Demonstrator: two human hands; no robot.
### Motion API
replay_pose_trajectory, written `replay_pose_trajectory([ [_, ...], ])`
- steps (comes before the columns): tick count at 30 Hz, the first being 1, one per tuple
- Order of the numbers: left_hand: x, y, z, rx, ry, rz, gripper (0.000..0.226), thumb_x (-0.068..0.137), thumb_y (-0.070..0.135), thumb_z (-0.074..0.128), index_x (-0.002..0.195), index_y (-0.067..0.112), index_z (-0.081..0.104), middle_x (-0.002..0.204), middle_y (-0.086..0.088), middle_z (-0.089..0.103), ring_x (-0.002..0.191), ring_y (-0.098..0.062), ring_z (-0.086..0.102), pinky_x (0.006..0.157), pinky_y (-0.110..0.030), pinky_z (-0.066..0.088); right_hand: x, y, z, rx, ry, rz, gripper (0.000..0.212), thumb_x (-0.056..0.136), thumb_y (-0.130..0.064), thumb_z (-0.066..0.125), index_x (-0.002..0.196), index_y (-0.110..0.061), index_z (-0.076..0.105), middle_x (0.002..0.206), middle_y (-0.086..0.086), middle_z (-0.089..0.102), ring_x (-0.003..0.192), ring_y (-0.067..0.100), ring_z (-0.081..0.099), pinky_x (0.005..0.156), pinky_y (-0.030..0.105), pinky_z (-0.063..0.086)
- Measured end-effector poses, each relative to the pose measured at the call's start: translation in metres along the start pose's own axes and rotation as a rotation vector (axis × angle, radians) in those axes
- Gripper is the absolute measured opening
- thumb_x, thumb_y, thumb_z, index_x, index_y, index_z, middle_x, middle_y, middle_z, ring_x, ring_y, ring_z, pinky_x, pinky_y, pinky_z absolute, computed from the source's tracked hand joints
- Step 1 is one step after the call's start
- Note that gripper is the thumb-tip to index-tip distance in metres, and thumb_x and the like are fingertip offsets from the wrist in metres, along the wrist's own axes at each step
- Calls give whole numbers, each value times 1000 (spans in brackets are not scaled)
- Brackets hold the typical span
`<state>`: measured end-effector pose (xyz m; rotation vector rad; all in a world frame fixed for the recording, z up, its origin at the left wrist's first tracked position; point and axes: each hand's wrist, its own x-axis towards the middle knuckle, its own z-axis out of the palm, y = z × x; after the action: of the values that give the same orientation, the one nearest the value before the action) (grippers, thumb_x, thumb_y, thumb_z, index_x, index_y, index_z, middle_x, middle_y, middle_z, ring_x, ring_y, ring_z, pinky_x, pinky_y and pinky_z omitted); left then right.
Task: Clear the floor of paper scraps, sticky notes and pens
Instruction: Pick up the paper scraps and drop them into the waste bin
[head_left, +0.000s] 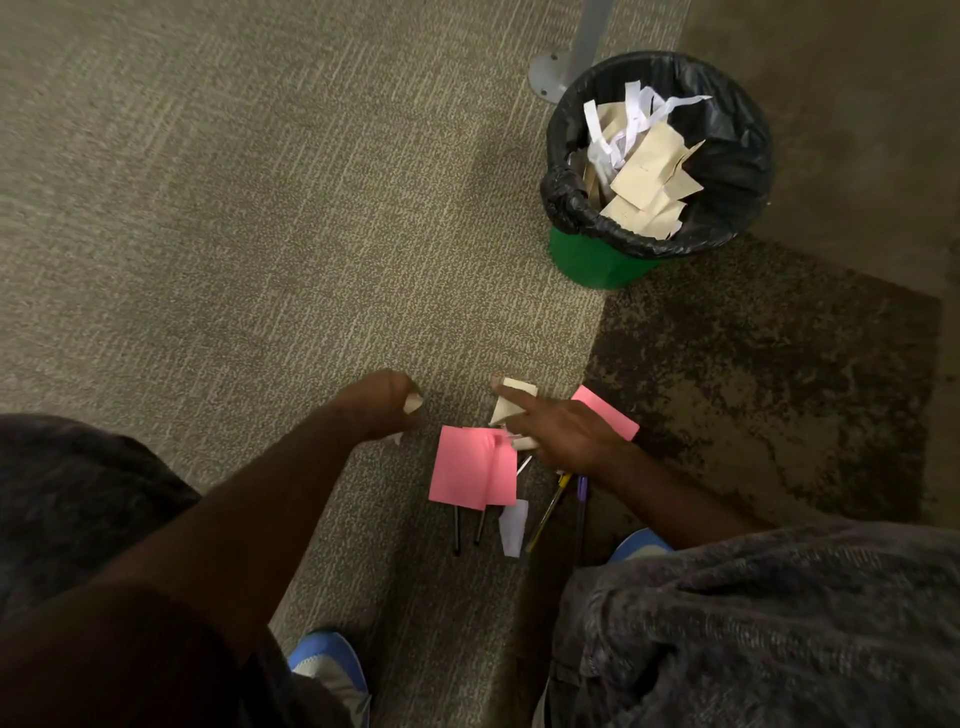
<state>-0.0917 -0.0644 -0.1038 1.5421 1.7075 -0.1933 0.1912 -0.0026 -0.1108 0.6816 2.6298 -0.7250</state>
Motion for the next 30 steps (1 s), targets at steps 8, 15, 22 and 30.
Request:
replay_pose_trajectory([
  [8, 10, 51, -6, -132, -131, 154, 22, 77, 24, 76, 66, 24, 58, 68, 7, 58, 65, -15, 56, 60, -25, 40, -13, 3, 4, 124, 180, 77, 35, 75, -7, 65, 107, -16, 55, 108, 6, 63, 88, 33, 67, 63, 40, 51],
  [15, 13, 80, 23, 160, -282, 372, 68, 83, 23, 70, 144, 30, 41, 117, -8, 67, 86, -21, 65, 79, -31, 50, -59, 0, -9, 269, 134, 68, 58, 79, -7, 67, 129, -33, 56, 108, -2, 74, 90, 20, 71, 71, 27, 52],
  [22, 13, 67, 21, 242, -270, 369, 50, 83, 23, 67, 130, 32, 54, 122, -4, 65, 109, -24, 61, 89, -37, 49, -54, -34, 10, 4, -312, -239, 76, 85, -8, 54, 149, -46, 36, 131, -5, 65, 107, 17, 66, 80, 32, 50],
  [30, 15, 26, 2, -20, -136, 212, 20, 77, 14, 69, 91, 26, 63, 94, 2, 67, 93, -23, 65, 79, -31, 50, -42, -38, 39, -74, -320, -191, 49, 87, -18, 55, 135, -25, 53, 117, 8, 66, 108, 30, 65, 76, 42, 47],
])
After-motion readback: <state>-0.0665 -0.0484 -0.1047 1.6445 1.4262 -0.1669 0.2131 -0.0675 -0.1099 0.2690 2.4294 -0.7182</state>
